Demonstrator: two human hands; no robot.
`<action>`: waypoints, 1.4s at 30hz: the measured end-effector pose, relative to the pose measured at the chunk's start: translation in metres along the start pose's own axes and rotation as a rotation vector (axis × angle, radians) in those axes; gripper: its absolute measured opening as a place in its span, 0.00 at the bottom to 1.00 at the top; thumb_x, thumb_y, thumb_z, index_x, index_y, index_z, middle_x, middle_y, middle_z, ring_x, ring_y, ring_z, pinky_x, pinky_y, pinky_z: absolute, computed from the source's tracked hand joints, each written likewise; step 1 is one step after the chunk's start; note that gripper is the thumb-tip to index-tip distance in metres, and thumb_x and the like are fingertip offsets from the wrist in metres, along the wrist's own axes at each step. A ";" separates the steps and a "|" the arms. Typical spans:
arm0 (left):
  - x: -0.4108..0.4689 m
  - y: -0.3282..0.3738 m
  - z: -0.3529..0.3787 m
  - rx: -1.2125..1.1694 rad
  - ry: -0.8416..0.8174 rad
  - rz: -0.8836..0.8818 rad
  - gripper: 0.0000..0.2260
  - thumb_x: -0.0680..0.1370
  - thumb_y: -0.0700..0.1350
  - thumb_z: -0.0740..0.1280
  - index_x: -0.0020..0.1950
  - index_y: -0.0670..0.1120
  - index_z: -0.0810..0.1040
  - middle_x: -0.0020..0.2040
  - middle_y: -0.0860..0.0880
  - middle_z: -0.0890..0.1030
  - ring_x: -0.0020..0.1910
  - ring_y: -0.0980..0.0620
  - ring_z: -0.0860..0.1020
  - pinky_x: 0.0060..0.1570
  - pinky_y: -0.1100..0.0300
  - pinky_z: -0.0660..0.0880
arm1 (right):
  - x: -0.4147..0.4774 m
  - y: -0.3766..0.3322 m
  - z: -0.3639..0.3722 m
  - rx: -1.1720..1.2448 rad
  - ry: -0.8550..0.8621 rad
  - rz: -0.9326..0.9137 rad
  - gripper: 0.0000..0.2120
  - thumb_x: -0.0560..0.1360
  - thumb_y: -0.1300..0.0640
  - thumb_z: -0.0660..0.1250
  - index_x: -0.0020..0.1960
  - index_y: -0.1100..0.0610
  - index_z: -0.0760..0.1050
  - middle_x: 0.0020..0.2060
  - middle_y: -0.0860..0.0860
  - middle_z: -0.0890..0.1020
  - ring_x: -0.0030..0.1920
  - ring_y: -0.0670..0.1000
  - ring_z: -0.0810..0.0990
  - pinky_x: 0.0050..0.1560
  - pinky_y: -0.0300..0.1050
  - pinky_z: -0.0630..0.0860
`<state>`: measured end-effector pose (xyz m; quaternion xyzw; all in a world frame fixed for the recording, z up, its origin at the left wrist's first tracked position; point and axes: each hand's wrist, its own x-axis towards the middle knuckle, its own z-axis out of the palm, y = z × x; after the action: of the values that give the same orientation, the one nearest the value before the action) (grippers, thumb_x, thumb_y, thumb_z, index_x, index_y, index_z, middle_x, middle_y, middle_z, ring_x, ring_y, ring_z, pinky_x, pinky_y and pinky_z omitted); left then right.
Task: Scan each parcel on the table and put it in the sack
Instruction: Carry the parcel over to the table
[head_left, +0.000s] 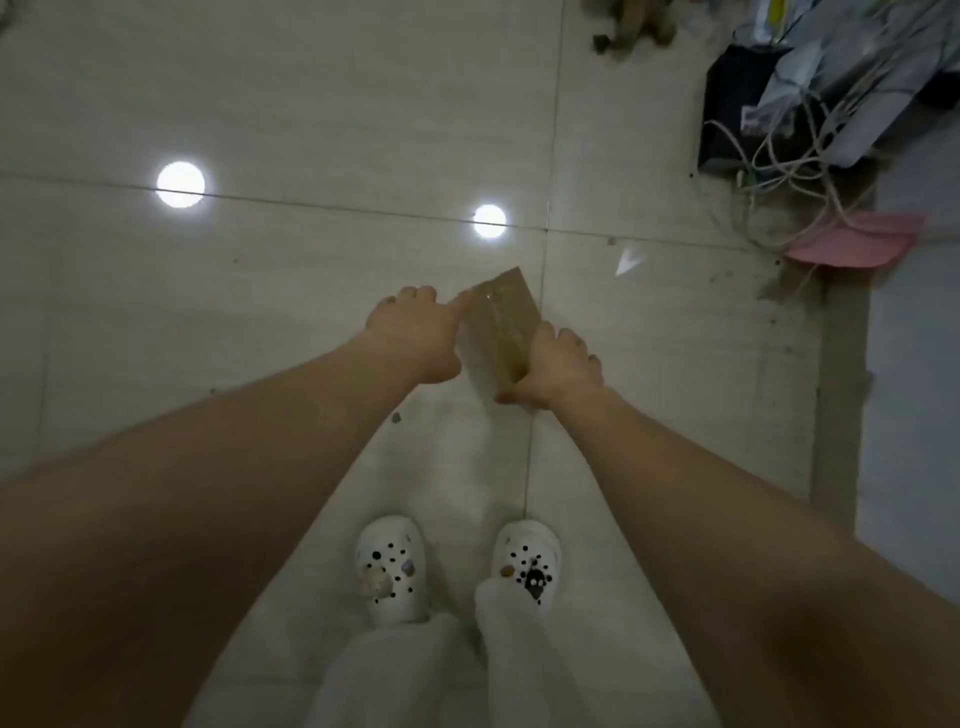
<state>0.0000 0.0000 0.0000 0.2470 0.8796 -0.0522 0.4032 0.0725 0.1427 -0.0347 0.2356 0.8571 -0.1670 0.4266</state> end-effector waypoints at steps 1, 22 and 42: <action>0.009 0.000 0.005 0.025 -0.018 0.009 0.35 0.77 0.47 0.64 0.79 0.55 0.48 0.72 0.41 0.64 0.71 0.41 0.63 0.65 0.49 0.65 | 0.010 -0.002 0.008 0.013 -0.010 0.027 0.54 0.62 0.42 0.78 0.75 0.60 0.51 0.69 0.60 0.63 0.71 0.60 0.60 0.70 0.58 0.60; -0.007 0.004 -0.049 -1.248 0.052 -0.562 0.36 0.76 0.69 0.57 0.73 0.43 0.66 0.64 0.43 0.73 0.58 0.43 0.72 0.64 0.49 0.69 | -0.020 -0.011 -0.005 -0.187 0.292 -0.172 0.64 0.62 0.49 0.79 0.76 0.58 0.33 0.73 0.55 0.53 0.73 0.57 0.54 0.67 0.72 0.56; -0.353 -0.084 -0.325 -1.951 0.194 -0.280 0.19 0.73 0.51 0.71 0.58 0.40 0.78 0.52 0.39 0.77 0.50 0.44 0.77 0.50 0.54 0.79 | -0.365 -0.105 -0.328 1.219 0.233 -0.222 0.25 0.70 0.42 0.66 0.64 0.51 0.70 0.60 0.52 0.74 0.62 0.56 0.71 0.55 0.52 0.68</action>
<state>-0.0670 -0.1170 0.4682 -0.2962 0.5878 0.6684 0.3464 -0.0074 0.1194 0.4602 0.3629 0.6681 -0.6419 0.0997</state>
